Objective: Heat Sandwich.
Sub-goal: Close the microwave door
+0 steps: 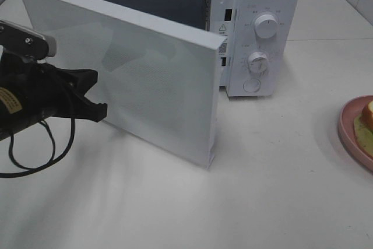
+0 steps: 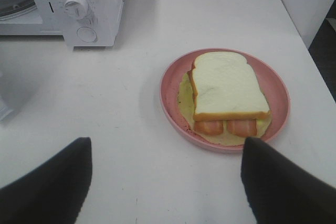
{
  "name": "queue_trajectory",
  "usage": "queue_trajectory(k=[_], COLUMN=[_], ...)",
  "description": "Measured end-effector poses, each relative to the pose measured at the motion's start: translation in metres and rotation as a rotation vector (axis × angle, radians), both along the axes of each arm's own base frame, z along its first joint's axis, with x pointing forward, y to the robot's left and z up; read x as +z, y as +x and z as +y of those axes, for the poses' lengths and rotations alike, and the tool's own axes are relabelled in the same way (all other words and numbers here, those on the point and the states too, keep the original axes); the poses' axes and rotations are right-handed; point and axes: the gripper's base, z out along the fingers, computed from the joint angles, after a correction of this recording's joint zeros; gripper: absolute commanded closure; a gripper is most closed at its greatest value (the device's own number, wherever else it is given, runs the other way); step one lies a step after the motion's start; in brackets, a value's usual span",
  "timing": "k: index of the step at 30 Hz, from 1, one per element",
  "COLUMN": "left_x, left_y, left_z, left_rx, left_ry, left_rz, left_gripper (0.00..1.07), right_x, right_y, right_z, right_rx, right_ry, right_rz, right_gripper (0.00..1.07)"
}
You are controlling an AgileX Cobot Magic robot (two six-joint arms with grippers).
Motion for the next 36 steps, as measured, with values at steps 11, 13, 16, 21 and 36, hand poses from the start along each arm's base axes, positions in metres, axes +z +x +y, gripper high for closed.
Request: queue_trajectory(k=[11,13,16,21,36], left_x=[0.007,0.009,0.011,0.014,0.019], left_y=[0.017,0.021,0.025,0.031,0.047], left_z=[-0.039,-0.052,-0.065,-0.084,-0.125], left_rx=[-0.013,-0.04,-0.064,-0.094,-0.137], left_ry=[-0.072,-0.076,-0.084,-0.098,-0.117], left_rz=[-0.024,-0.02,-0.024,-0.035,-0.02], left_gripper=[1.06,1.06,1.06,1.06,1.06], right_x=[0.0,0.0,0.0,0.0,0.0], right_y=[0.0,0.0,0.0,0.0,0.0], right_z=[0.0,0.0,0.0,0.0,0.0], right_rx=[0.0,0.0,0.0,0.0,0.0], right_ry=[0.0,0.0,0.0,0.0,0.0], right_rz=[0.0,0.0,0.0,0.0,0.0], right_gripper=[0.31,0.31,0.31,0.31,0.31])
